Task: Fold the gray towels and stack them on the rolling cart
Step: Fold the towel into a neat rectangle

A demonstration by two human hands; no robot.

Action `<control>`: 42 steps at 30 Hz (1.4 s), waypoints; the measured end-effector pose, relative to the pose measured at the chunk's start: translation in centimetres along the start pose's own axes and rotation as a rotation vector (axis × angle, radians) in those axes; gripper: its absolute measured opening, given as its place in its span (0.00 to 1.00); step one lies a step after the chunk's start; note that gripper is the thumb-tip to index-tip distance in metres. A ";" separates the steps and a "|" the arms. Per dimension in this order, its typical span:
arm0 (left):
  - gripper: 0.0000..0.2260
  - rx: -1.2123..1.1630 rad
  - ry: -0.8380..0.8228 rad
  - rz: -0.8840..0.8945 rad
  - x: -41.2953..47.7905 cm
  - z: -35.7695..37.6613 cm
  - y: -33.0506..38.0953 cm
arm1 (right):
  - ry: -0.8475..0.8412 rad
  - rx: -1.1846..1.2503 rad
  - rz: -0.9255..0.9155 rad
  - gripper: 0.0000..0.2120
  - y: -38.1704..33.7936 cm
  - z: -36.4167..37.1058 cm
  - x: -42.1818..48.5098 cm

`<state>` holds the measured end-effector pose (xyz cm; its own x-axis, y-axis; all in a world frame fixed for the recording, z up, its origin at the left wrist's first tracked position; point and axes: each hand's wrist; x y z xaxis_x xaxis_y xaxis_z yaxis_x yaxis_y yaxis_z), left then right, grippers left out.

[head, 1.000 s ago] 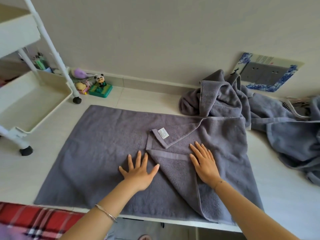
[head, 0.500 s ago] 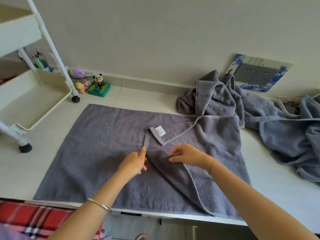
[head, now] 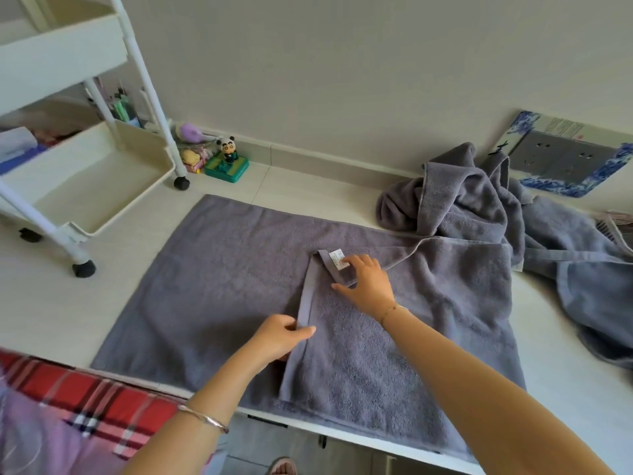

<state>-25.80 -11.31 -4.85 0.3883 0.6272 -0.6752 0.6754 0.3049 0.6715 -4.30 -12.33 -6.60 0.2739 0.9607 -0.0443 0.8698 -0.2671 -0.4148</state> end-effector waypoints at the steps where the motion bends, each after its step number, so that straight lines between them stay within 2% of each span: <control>1: 0.14 -0.008 0.004 0.010 -0.1 0.5 0.1 | 0.021 -0.015 -0.029 0.23 0.2 0.2 0.2; 3: 0.11 -0.037 -0.007 0.017 -0.4 1.4 0.7 | 0.013 -0.048 -0.079 0.20 0.9 0.1 0.5; 6: 0.13 -0.094 -0.016 0.018 -1.1 2.1 1.8 | 0.036 -0.015 -0.074 0.17 2.7 -0.6 0.9; 8: 0.17 -0.164 -0.062 0.015 -1.7 2.4 2.5 | 0.128 0.119 -0.035 0.11 4.0 -1.7 1.3; 10: 0.16 -0.266 -0.132 0.023 -2.8 2.5 3.6 | 0.170 0.337 0.002 0.04 4.6 -4.0 1.6; 12: 0.14 -0.387 -0.195 0.047 -3.8 2.3 4.6 | 0.175 0.501 -0.022 0.06 4.3 -6.9 1.9; 15: 0.14 -0.519 -0.228 0.056 -5.9 1.6 6.8 | 0.236 0.603 -0.123 0.08 3.0 -11.9 2.2; 19: 0.17 -0.483 -0.087 0.110 -8.8 0.2 10.0 | 0.334 0.713 -0.199 0.13 -0.9 -17.4 2.5; 23: 0.08 -0.457 0.000 0.194 -11.9 -3.0 11.8 | 0.412 0.869 -0.271 0.09 -6.4 -20.0 2.6; 25: 0.08 -0.479 0.000 0.207 -12.7 -5.0 11.5 | 0.415 0.899 -0.301 0.09 -9.2 -20.3 3.0; 29: 0.13 -0.508 -0.003 0.187 -12.8 -10.1 8.8 | 0.409 0.933 -0.319 0.07 -14.9 -18.4 5.1; 34: 0.16 -0.478 0.069 0.138 -10.8 -16.6 2.8 | 0.359 0.870 -0.238 0.08 -19.7 -11.4 9.3; 36: 0.15 -0.420 0.144 0.104 -9.2 -18.7 0.0 | 0.340 0.792 -0.190 0.10 -20.3 -7.6 11.1; 39: 0.06 -0.282 0.269 0.052 -5.9 -21.1 -4.4 | 0.302 0.640 -0.110 0.08 -20.4 -2.2 13.9; 40: 0.06 -0.197 0.299 0.050 -5.0 -21.4 -5.6 | 0.273 0.607 -0.091 0.08 -20.4 -0.5 14.6; 42: 0.12 -0.083 0.339 0.055 -3.4 -21.5 -7.8 | 0.208 0.533 -0.066 0.08 -20.3 2.3 15.6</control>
<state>-45.86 -0.37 -1.22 0.1824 0.8423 -0.5072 0.6006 0.3130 0.7358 -18.61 8.23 -0.95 0.3478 0.9246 0.1551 0.5756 -0.0800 -0.8138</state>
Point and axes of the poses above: each hand's wrist, its own x-axis towards the middle knuckle, its own z-axis out of the palm, y = z × x, and after that the axes turned 3 degrees about -z, right-handed
